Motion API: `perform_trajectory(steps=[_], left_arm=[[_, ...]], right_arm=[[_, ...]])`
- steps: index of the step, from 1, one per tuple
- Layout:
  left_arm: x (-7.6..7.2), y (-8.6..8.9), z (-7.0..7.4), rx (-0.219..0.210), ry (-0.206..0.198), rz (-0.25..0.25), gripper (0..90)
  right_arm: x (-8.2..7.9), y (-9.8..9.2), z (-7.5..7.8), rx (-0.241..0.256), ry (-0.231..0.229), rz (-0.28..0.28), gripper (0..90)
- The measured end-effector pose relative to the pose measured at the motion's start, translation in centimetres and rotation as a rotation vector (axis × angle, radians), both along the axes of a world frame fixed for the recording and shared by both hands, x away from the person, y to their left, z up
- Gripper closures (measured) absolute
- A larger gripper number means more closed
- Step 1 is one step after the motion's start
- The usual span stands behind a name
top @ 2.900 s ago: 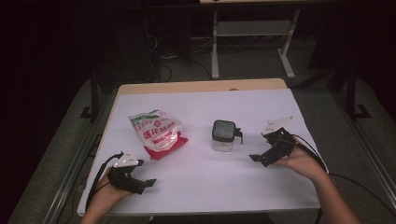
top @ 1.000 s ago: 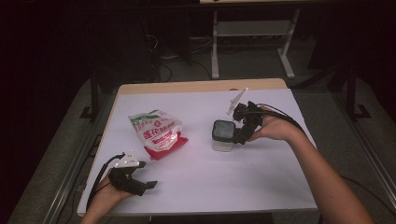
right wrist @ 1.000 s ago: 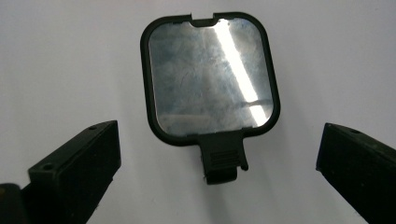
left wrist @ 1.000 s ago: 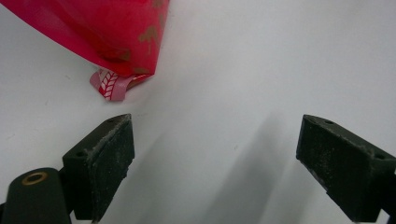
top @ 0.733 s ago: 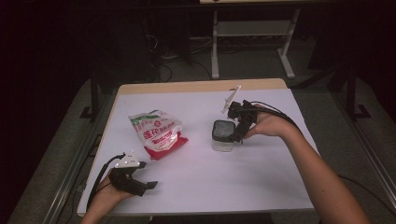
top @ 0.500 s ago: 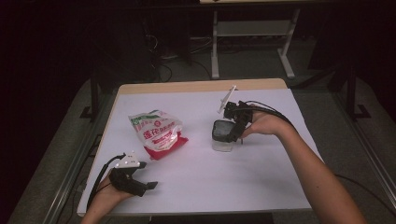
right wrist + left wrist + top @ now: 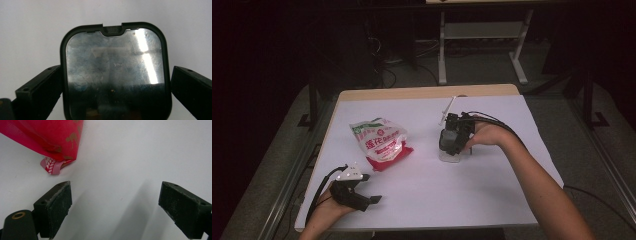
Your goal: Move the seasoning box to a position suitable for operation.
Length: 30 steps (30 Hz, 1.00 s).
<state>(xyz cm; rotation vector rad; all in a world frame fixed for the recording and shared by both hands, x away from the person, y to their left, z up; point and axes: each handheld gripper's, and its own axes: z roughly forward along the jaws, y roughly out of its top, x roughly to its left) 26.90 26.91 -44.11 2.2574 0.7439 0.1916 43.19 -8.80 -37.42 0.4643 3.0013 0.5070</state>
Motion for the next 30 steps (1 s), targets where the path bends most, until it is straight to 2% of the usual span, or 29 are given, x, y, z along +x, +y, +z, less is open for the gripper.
perform_trajectory(steps=[6, 7, 8, 9, 12, 13, 18, 22, 30], left_arm=[[0.0, 0.0, 0.0, 0.006, 0.002, -0.004, 11.1], [0.0, 0.0, 0.0, 0.008, 0.0, -0.007, 11.1], [0.0, 0.0, 0.0, 0.008, 0.0, -0.007, 11.1], [0.0, 0.0, 0.0, 0.01, 0.005, -0.007, 11.1], [0.0, 0.0, 0.0, 0.02, 0.003, -0.012, 11.1], [0.0, 0.0, 0.0, 0.022, -0.002, -0.019, 11.1], [0.0, 0.1, 0.0, 0.022, 0.003, -0.016, 11.1], [0.0, 0.0, -0.1, 0.017, 0.003, -0.015, 11.1], [0.0, -0.1, -0.1, 0.017, 0.004, -0.014, 11.2]], right_arm=[[0.2, 0.4, -0.4, -0.018, 0.006, -0.002, 0.0], [0.2, 0.7, -0.5, -0.054, -0.011, 0.009, 0.0], [0.2, 0.7, -0.5, -0.054, -0.011, 0.009, 0.0], [0.2, 1.2, -0.4, -0.085, -0.017, 0.028, 2.8], [0.3, 1.5, -0.3, -0.073, -0.001, 0.035, 6.1], [0.4, 1.6, -0.5, -0.111, 0.009, 0.035, 5.0], [0.6, 1.9, -0.6, -0.141, 0.023, 0.059, 7.3], [0.7, 2.0, -0.8, -0.141, 0.056, 0.064, 13.2], [0.7, 1.9, -0.9, -0.14, 0.056, 0.083, 14.4]])
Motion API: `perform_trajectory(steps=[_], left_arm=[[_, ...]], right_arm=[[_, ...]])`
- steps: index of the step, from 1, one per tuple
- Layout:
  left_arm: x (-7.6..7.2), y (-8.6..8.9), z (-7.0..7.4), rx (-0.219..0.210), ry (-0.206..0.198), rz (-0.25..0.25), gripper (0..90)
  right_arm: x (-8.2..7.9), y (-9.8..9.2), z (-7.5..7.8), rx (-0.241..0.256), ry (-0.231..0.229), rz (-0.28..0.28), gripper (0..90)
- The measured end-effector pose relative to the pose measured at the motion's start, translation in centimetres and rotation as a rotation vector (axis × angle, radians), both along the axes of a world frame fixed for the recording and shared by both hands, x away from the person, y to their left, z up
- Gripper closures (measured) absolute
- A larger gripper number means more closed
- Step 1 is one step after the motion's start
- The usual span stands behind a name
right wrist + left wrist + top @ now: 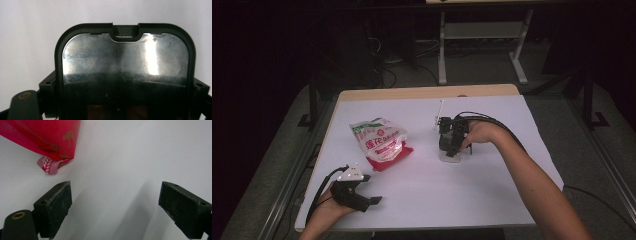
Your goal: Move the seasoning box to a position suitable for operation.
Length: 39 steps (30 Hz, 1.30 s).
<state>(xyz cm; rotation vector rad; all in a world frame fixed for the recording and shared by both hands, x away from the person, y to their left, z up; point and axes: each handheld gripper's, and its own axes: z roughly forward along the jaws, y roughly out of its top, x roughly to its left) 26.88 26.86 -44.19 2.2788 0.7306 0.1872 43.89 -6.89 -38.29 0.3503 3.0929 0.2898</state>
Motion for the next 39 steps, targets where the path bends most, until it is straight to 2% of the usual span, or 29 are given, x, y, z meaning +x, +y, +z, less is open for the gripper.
perform_trajectory(steps=[13, 20, 23, 28, 33, 39], left_arm=[[0.0, -0.1, 0.0, 0.014, 0.004, -0.011, 11.2], [-0.1, -0.2, -0.1, 0.001, -0.001, -0.005, 11.2], [0.0, -0.3, 0.0, -0.001, -0.005, -0.01, 11.2], [-0.1, -0.4, 0.0, 0.004, -0.002, -0.014, 11.2], [-0.2, -0.6, 0.0, -0.014, -0.003, -0.011, 11.2], [-0.2, -0.8, 0.0, -0.014, -0.005, -0.027, 11.2]], right_arm=[[-0.1, -0.2, 0.1, 0.002, -0.007, 0.013, 14.8], [-0.7, -0.8, 0.7, -0.007, -0.02, 0.017, 14.9], [-1.2, -1.1, 1.1, 0.011, -0.012, -0.009, 14.9], [-2.4, -1.8, 1.5, 0.026, -0.011, -0.006, 14.9], [-3.7, -2.4, 1.7, 0.036, -0.023, 0.004, 15.0], [-5.2, -2.9, 1.9, 0.044, -0.018, 0.029, 15.0]])
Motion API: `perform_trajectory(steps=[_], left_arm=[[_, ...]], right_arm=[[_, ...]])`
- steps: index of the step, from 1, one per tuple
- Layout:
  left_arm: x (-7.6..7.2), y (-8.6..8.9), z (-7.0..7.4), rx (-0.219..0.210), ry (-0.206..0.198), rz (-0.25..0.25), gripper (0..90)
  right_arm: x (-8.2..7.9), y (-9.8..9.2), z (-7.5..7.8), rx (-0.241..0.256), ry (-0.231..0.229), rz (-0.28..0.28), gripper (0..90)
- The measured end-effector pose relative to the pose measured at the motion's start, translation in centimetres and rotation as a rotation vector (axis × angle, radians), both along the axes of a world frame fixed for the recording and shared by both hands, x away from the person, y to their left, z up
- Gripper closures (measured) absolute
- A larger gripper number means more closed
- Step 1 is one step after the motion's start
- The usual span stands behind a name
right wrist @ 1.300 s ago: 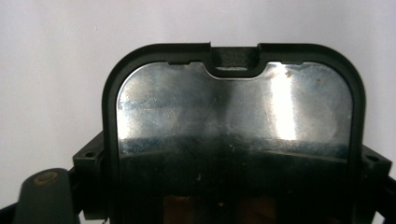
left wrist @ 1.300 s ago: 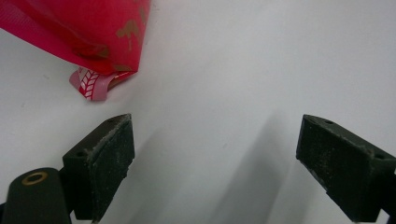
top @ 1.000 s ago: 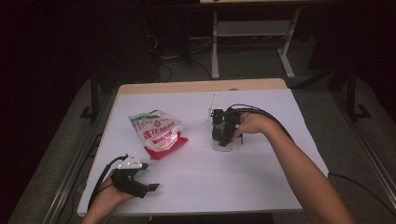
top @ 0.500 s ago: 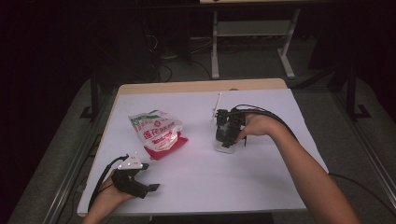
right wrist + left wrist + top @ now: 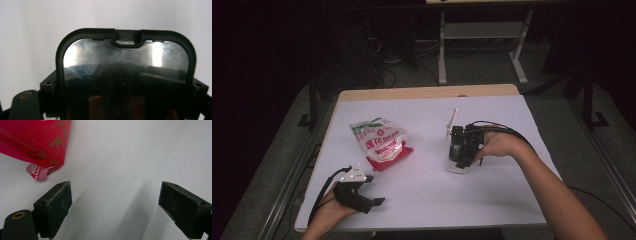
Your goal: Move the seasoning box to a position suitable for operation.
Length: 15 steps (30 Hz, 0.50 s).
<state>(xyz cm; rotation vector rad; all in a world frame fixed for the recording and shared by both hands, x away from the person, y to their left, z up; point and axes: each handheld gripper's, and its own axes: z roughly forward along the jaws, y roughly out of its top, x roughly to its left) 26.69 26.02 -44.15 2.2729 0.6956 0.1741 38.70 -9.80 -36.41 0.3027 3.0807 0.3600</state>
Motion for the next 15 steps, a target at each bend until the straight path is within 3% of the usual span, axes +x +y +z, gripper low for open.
perform_trajectory(steps=[15], left_arm=[[-0.4, -0.8, 0.2, -0.021, -0.011, -0.02, 11.2]], right_arm=[[-3.7, 0.1, -0.3, -0.008, 0.024, 0.065, 15.0]])
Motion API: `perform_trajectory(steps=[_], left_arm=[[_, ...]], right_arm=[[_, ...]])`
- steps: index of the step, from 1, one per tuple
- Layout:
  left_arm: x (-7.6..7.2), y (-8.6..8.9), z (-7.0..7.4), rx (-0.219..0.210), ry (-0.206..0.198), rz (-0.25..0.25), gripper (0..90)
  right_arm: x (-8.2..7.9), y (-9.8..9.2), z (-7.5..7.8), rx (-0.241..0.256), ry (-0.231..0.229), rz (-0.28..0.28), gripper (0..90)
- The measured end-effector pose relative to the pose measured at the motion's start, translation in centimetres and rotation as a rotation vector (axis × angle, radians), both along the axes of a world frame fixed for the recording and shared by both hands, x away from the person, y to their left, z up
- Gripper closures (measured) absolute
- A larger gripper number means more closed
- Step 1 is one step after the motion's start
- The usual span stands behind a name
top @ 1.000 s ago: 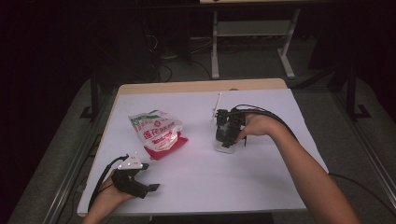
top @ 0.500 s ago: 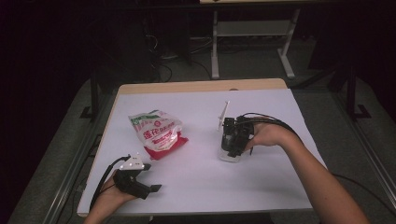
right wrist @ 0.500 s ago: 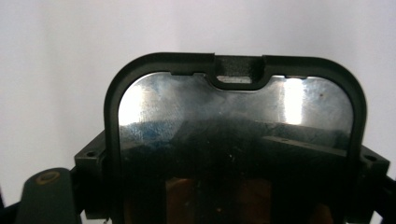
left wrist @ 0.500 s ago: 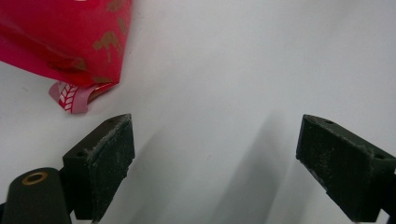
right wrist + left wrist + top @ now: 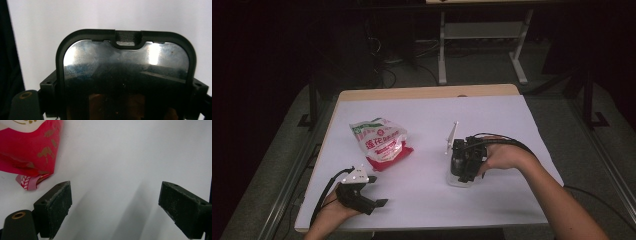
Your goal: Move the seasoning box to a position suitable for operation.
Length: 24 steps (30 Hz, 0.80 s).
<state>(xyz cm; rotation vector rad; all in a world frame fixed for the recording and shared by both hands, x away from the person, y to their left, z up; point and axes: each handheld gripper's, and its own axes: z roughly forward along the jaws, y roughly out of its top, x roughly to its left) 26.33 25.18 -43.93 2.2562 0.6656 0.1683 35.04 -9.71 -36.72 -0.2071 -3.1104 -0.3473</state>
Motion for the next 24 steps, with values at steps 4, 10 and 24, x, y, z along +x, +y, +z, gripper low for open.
perform_trajectory(steps=[4, 10, 24], left_arm=[[0.0, -0.1, -0.1, 0.004, 0.003, -0.005, 11.2], [0.0, -0.3, -0.2, 0.005, 0.007, -0.015, 11.2], [-0.1, -0.5, -0.3, 0.01, 0.009, -0.024, 11.2]], right_arm=[[-0.7, 0.3, -0.2, -0.014, 0.01, 0.02, 15.0], [-1.5, 0.9, -0.9, -0.027, 0.026, 0.054, 15.0], [-2.5, 1.7, -1.3, -0.038, -0.006, 0.096, 14.8]])
